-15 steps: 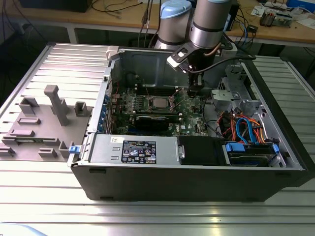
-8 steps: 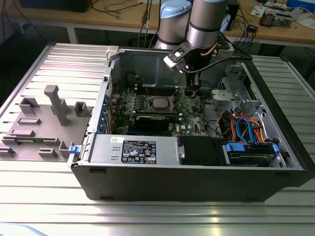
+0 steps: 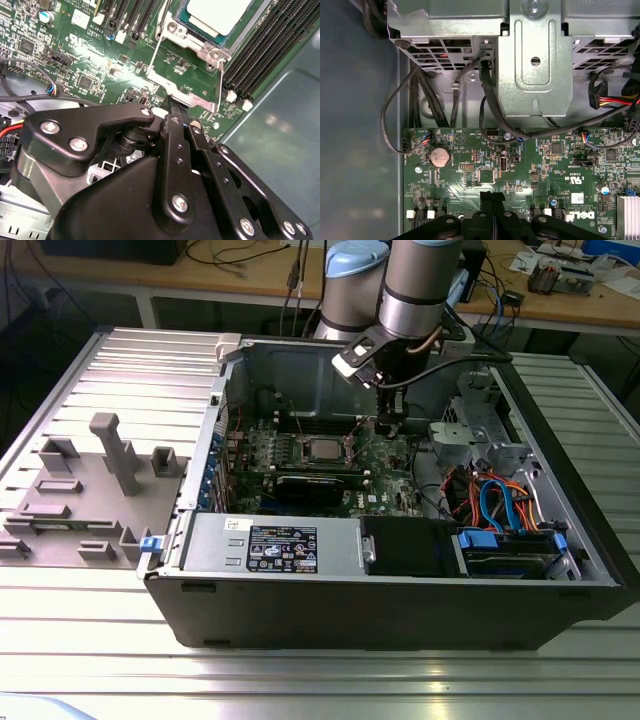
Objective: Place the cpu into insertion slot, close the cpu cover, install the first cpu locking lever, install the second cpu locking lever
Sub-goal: 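Close the cpu cover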
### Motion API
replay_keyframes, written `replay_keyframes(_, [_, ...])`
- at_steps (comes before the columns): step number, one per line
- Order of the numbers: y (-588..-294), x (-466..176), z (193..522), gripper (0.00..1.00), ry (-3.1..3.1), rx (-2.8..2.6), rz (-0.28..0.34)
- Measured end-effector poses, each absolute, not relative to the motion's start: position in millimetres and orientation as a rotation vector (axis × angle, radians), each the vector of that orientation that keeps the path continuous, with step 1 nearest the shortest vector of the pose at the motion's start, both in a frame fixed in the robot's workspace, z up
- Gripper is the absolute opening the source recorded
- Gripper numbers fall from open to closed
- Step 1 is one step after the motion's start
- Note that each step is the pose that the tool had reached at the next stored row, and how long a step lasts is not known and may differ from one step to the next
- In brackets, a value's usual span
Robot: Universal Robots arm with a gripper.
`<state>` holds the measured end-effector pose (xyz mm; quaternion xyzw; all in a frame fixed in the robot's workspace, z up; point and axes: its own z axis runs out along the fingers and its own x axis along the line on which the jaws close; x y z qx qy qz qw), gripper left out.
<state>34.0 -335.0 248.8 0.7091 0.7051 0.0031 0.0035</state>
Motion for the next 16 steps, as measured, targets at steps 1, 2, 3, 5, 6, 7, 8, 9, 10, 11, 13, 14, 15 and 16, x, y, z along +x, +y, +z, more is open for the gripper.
replay_keyframes(1, [-335.0, 33.5, 248.8, 0.11, 2.21, 2.223, 0.01])
replay_keyframes(2, [-335.0, 33.2, 248.8, 0.11, 2.21, 2.223, 0.01])
replay_keyframes(3, [-335.0, 33.1, 248.8, 0.11, 2.21, 2.223, 0.01])
replay_keyframes(5, [-335.0, 32.5, 248.8, 0.11, 2.21, 2.223, 0.01])
replay_keyframes(6, [-335.0, 32.1, 248.8, 0.11, 2.21, 2.223, 0.01])
replay_keyframes(7, [-335.0, 31.6, 248.8, 0.11, 2.21, 2.223, 0.01])
replay_keyframes(8, [-335.0, 31.2, 248.8, 0.11, 2.21, 2.223, 0.01])
replay_keyframes(9, [-335.0, 30.9, 248.8, 0.11, 2.21, 2.223, 0.01])
replay_keyframes(10, [-335.0, 30.6, 248.8, 0.11, 2.21, 2.223, 0.01])
replay_keyframes(11, [-335.0, 30.3, 248.8, 0.11, 2.21, 2.223, 0.01])
replay_keyframes(13, [-335.0, 30.0, 248.8, 0.11, 2.21, 2.223, 0.01])
replay_keyframes(14, [-335.0, 29.9, 248.8, 0.11, 2.21, 2.223, 0.01])
replay_keyframes(15, [-335.0, 29.7, 248.8, 0.11, 2.21, 2.223, 0.01])
replay_keyframes(16, [-335.0, 29.7, 248.8, 0.11, 2.21, 2.223, 0.01])
